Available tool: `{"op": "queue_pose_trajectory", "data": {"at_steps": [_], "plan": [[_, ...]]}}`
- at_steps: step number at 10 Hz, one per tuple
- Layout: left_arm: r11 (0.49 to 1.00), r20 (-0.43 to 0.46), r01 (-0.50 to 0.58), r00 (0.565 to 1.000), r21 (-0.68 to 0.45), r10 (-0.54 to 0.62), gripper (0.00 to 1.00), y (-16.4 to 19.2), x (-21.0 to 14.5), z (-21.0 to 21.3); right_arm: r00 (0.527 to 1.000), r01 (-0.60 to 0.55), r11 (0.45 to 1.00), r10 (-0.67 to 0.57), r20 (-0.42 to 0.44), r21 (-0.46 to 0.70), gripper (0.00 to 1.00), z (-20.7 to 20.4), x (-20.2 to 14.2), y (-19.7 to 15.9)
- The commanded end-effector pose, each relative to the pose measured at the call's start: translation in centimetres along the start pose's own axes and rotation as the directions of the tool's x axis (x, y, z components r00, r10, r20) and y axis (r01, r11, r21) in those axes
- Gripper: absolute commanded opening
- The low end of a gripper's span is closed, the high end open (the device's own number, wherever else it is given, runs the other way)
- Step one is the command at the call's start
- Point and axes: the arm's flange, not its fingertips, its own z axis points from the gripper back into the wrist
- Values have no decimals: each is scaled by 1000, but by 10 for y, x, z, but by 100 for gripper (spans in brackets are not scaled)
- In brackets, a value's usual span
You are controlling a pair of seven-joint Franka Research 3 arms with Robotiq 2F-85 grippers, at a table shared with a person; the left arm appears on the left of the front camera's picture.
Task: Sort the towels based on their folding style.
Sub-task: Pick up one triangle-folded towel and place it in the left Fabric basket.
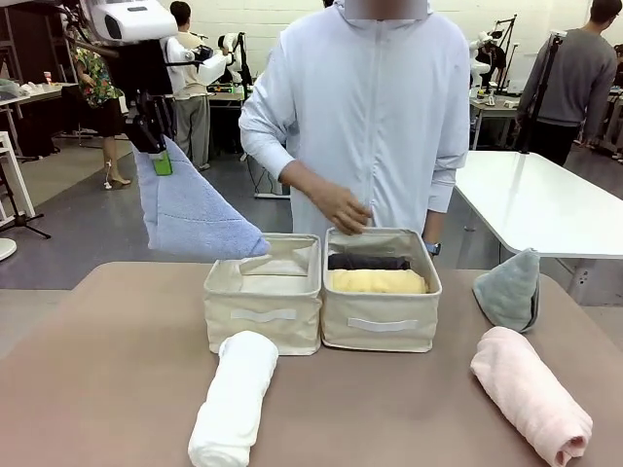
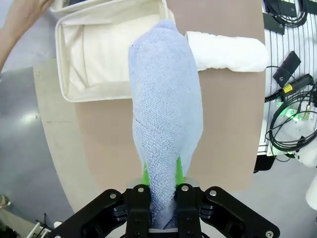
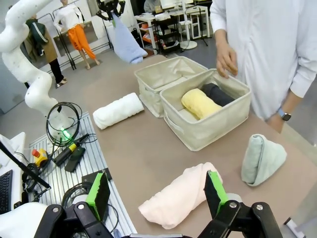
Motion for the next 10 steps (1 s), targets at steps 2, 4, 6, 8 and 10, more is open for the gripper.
{"op": "queue_pose_trajectory", "data": {"at_steps": [2, 4, 6, 8, 10], "plan": [[1000, -11, 2, 1000, 18, -2, 17, -4, -2, 5, 1000, -18, 1000, 18, 23, 7, 100, 1, 1, -2], [1000, -11, 2, 1000, 18, -2, 17, -4, -2, 5, 1000, -18, 1000, 18, 23, 7, 100, 1, 1, -2], [1000, -11, 2, 1000, 18, -2, 17, -4, -2, 5, 1000, -18, 1000, 18, 23, 7, 100, 1, 1, -2], [1000, -2, 0, 1000, 4, 0, 17, -1, 0, 2, 1000, -18, 1000, 18, 23, 7, 100, 1, 1, -2], [999, 21, 33, 999, -8, -32, 17, 31, 29, -20, 1000, -18, 1000, 18, 23, 7, 100, 1, 1, -2]]}}
